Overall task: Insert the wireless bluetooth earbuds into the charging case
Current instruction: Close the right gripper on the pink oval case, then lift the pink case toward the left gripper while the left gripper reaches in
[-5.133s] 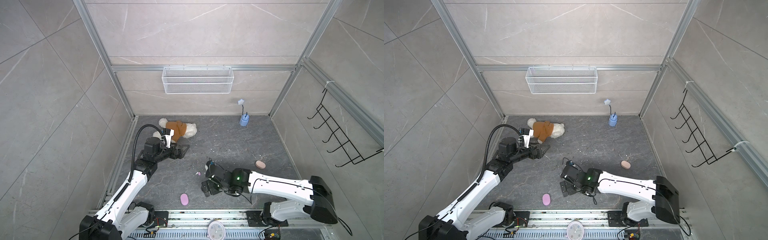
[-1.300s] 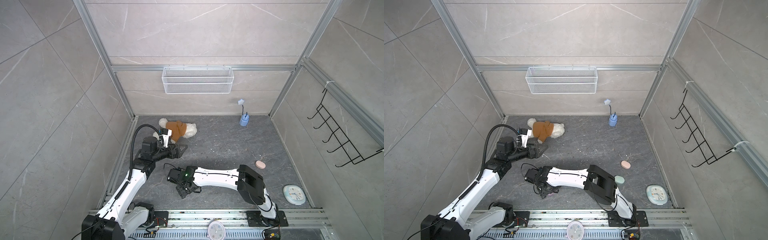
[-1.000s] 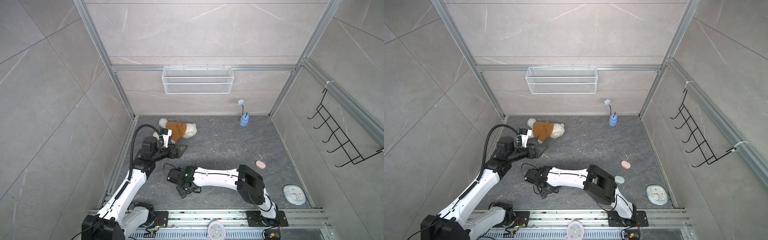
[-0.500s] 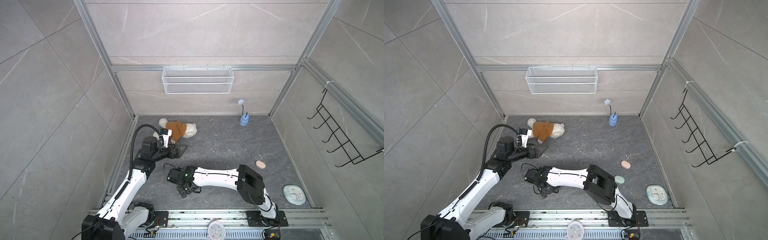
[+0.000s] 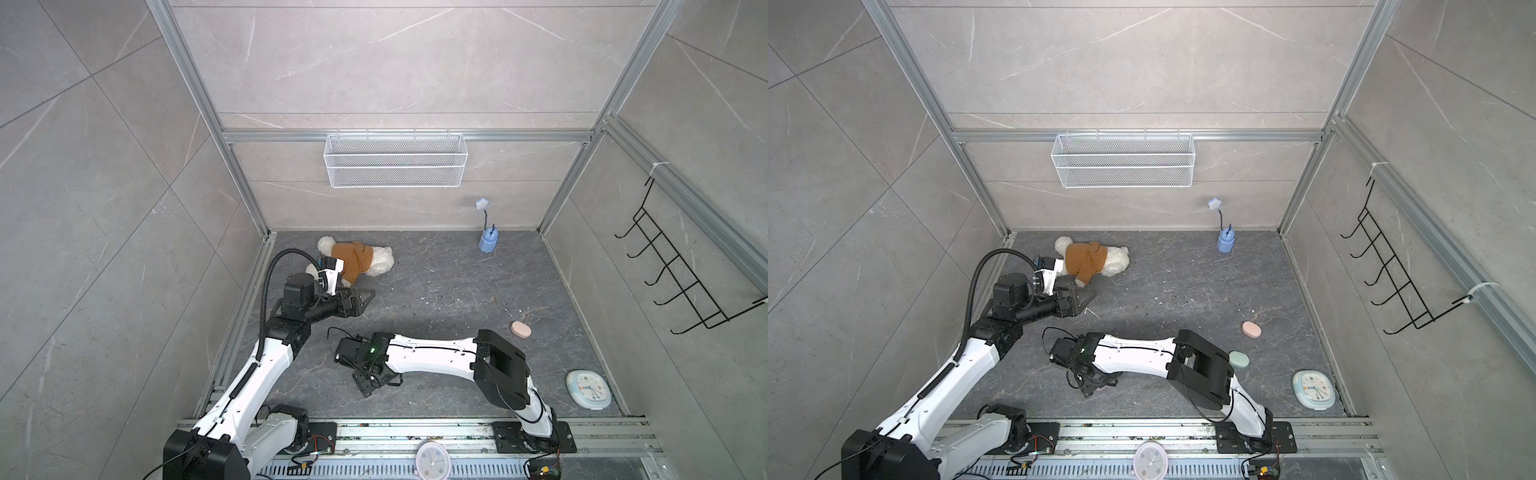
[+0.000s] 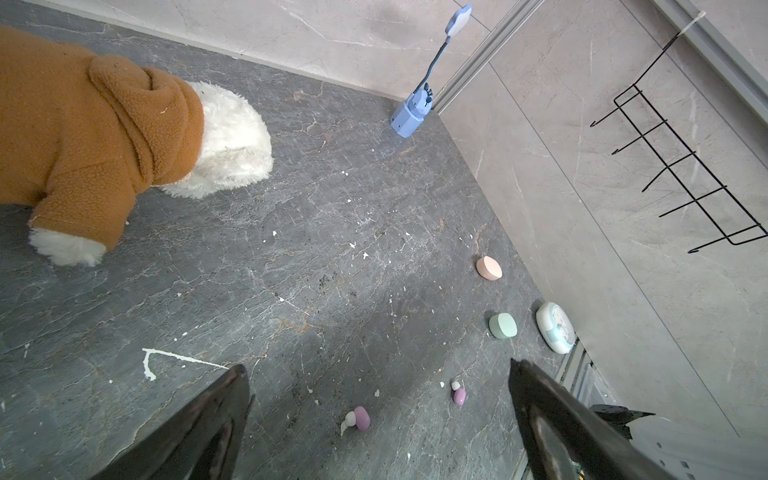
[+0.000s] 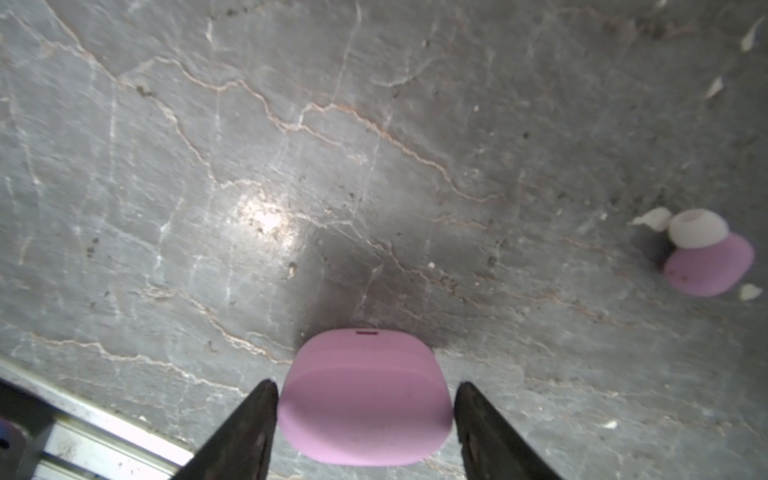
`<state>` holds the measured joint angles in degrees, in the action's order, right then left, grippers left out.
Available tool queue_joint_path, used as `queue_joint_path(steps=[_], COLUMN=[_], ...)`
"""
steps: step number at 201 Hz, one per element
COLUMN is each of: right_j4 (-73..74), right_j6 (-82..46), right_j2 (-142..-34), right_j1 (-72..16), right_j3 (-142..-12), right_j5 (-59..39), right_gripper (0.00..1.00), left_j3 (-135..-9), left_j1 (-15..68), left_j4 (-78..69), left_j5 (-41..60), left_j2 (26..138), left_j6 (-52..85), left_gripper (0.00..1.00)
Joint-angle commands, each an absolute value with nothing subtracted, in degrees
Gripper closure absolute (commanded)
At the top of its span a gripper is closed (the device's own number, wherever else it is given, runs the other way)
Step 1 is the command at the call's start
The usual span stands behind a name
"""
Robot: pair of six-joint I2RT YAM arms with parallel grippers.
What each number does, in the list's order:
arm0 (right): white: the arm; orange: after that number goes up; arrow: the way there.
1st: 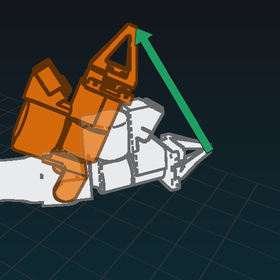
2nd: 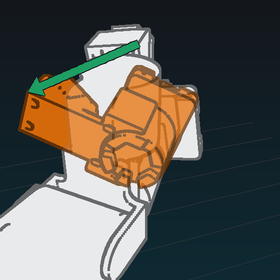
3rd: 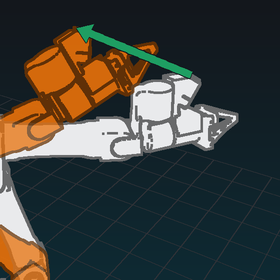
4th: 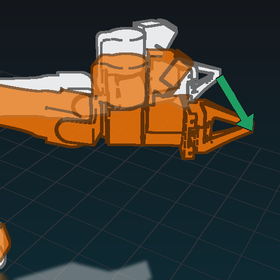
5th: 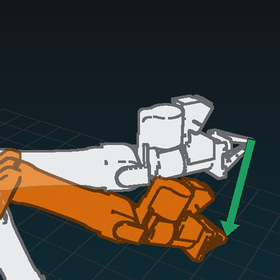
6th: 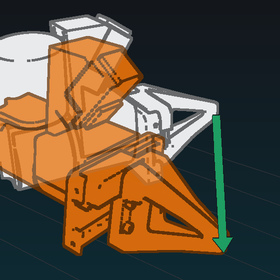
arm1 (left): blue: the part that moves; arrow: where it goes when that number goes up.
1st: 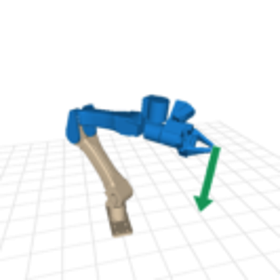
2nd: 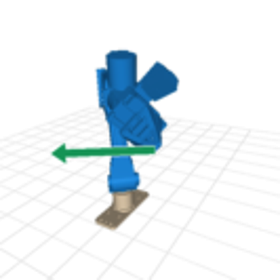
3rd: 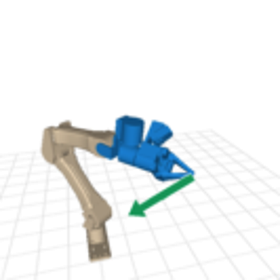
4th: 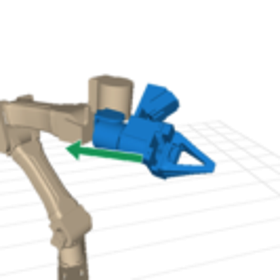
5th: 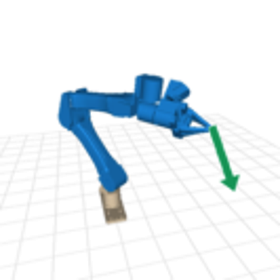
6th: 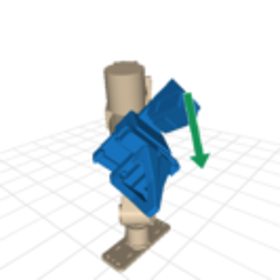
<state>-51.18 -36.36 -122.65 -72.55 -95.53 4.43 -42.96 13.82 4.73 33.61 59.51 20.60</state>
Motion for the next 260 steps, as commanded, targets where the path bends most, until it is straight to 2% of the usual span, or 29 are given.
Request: queue_joint_path(steps=[1, 91, 166, 206, 260], right_j4=[-51.6, -51.8, -52.4, -52.0, -47.2], right_j6=[-36.0, -36.0, -36.3, -38.4, -41.6], right_j2=[-123.7, -124.4, -122.2, -114.1, -95.8], right_j1=[-72.3, -72.3, -72.3, -72.1, -67.8], right_j3=[-95.4, -95.3, -95.1, -91.2, -78.3], right_j5=[4.5, 4.0, 5.7, 7.0, 4.2], right_gripper=[0.30, 0.30, 0.37, 0.39, 0.39], left_j3=[-44.5, -44.5, -44.4, -44.3, -43.7], left_j1=[13.6, 13.6, 13.6, 13.6, 14.7], left_j4=[3.8, 3.6, 3.8, 4.7, 5.5], left_j5=[35.3, 35.5, 35.6, 36.1, 36.9], left_j2=[58.8, 58.9, 58.8, 58.5, 57.9], left_j6=[20.6, 20.7, 20.5, 19.0, 14.3], left_gripper=[0.00, 0.00, 0.00, 0.00, 0.00])
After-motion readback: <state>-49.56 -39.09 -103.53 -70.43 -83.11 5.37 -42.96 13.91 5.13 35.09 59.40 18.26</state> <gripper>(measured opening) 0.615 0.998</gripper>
